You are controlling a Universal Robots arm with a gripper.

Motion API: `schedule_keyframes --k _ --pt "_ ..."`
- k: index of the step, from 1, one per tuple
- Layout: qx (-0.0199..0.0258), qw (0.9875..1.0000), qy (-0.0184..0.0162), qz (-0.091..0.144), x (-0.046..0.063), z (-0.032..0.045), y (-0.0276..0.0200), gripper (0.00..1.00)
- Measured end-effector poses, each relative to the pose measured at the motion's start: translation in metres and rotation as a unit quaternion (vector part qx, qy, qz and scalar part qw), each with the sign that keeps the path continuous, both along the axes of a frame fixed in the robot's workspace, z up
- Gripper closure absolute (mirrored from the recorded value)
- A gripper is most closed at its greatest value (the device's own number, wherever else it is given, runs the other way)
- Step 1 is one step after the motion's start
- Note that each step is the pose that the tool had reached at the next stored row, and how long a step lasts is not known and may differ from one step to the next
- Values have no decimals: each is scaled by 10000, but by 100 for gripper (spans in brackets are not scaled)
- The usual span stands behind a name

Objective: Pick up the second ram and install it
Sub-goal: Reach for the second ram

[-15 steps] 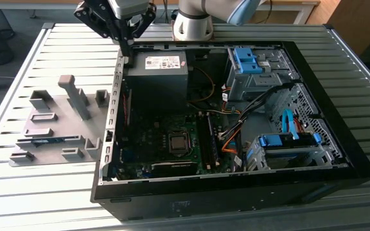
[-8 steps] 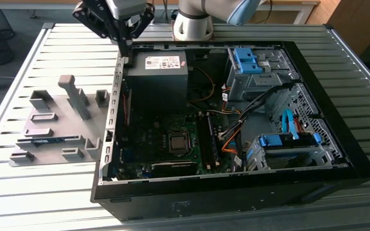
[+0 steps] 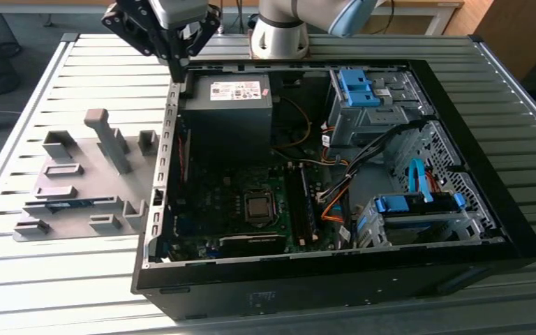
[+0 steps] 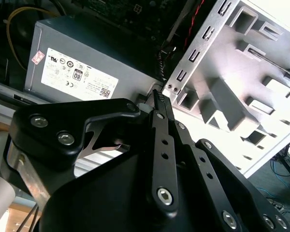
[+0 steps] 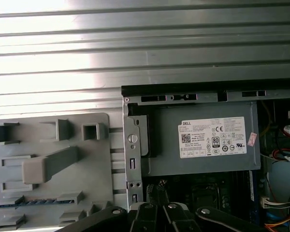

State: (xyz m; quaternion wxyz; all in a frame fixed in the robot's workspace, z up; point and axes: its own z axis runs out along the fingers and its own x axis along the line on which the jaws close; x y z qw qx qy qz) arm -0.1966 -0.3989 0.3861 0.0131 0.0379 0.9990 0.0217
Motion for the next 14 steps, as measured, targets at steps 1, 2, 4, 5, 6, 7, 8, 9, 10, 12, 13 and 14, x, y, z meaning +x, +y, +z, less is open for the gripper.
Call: schedule_keyframes --k 1,2,4,5,6,7,8,9,10,12,13,14 --pt "0 10000 0 0 -4 0 0 89" --pt "0 10000 0 0 -7 0 0 89" --pt "0 10000 0 0 -8 0 0 89" --pt "0 10000 0 0 -9 0 0 89" --pt "0 10000 0 0 -9 0 0 89" --pt "0 10000 0 0 -9 -1 0 89" --pt "0 10000 0 0 -12 0 0 89" --pt "0 10000 0 -1 -16 0 0 89" --pt "0 10000 0 -1 -21 -1 0 89" --pt "0 10000 0 0 -35 0 0 89" --pt "0 10000 0 0 -44 0 0 89" --pt "0 10000 0 0 -52 0 0 89"
